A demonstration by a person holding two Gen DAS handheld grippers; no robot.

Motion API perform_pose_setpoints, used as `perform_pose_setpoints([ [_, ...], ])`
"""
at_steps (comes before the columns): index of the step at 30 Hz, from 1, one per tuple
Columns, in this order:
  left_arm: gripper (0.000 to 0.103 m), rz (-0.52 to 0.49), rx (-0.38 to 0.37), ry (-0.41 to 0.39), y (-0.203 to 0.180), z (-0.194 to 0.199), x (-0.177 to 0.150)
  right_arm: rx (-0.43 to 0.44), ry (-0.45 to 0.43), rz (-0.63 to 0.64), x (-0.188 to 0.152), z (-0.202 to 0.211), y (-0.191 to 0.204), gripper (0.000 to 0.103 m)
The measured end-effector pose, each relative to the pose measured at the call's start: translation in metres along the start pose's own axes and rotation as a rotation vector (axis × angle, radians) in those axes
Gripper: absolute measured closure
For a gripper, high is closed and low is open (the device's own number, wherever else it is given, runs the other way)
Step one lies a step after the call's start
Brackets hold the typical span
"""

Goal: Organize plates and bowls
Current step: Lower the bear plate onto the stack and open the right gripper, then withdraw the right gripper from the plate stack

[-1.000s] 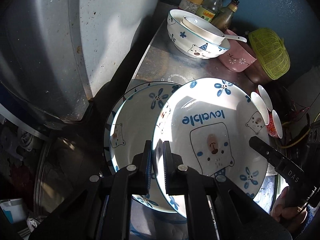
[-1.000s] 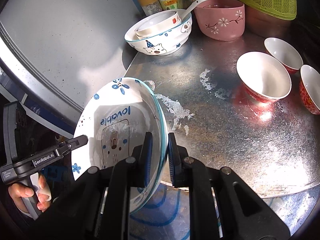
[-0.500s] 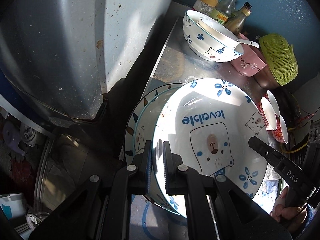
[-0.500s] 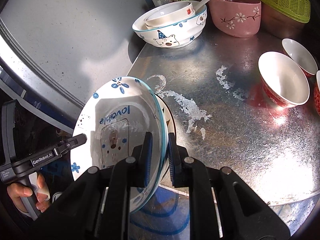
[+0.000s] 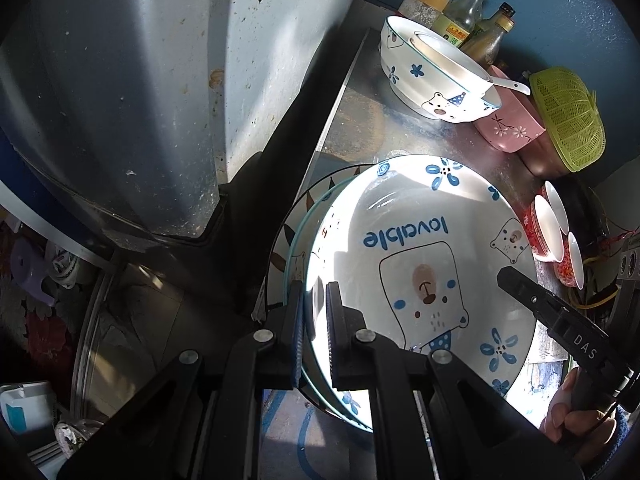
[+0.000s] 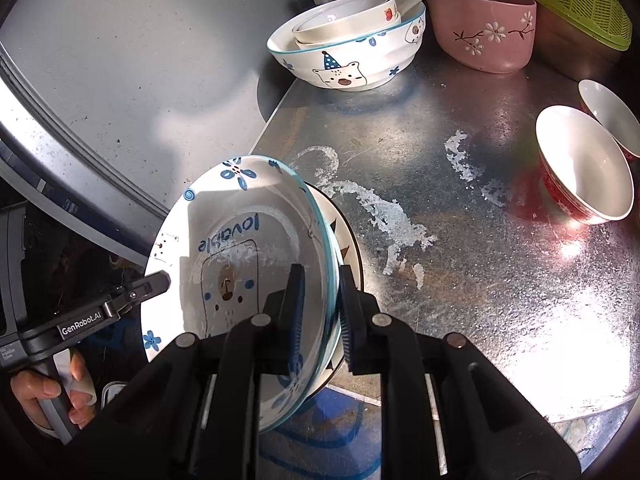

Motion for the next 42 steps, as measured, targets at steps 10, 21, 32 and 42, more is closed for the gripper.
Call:
perform_pose_setpoints([
  [10,0.081,0.015,-0.011,-0.009,-0.002,0.002,0.002,-0.011,0.029,0.011,0.0,-0.002,0.0,0.08],
  [21,0.002,-0.014,-0.045,-0.122,-0.018,0.031,0.004,0.013,-0.055,0.001,0.005,0.026,-0.002,0.009],
  [32,0.001,-0.018,0.023,-0.105,-0.025,0.032,-0.001,0.004,-0.08,-0.061,-0.003,0.044,-0.022,0.002],
  [42,0.001,-0.066,0.008,-0.113,-0.061,0.039,-0.011,-0.01,-0.112,-0.096,-0.019,0.075,-0.047,0.002],
])
Point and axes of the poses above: each gripper's, at about its wrist camera, not at the fingertips, and z roughly against the way its jaws point, y to its left, x to its top, the point moved 3 cm from there along -z, roughly the way its jaws point, and after that the axes turned 4 degrees about y, right-handed, at the moved point
